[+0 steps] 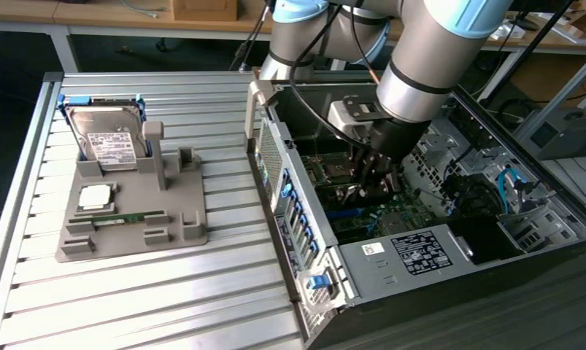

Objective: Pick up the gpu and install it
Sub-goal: 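Insert the gpu into the slot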

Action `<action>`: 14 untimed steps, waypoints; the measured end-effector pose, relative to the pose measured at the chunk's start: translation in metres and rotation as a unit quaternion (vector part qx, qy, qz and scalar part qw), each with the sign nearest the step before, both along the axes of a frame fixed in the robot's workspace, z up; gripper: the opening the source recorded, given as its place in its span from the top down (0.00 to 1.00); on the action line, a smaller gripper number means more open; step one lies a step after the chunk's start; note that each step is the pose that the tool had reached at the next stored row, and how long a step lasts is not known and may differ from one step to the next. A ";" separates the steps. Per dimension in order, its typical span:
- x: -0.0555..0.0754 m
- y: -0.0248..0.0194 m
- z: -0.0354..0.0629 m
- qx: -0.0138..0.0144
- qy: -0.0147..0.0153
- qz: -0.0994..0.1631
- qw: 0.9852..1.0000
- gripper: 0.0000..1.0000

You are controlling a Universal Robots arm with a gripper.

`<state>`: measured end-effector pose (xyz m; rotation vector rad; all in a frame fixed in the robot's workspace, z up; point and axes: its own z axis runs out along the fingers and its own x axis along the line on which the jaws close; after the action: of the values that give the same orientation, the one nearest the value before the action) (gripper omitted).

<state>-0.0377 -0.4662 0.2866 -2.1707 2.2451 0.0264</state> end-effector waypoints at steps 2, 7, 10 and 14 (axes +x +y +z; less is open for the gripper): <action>0.000 0.0000 -0.0004 0.000 0.000 0.000 1.000 0.73; -0.002 0.0000 -0.0013 0.000 0.000 0.000 1.000 0.73; -0.002 0.0000 -0.0022 0.000 0.000 0.000 1.000 0.73; -0.003 0.0000 -0.0051 0.000 0.000 -0.001 1.000 0.73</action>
<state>-0.0408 -0.4662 0.2815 -2.1682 2.2473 0.0265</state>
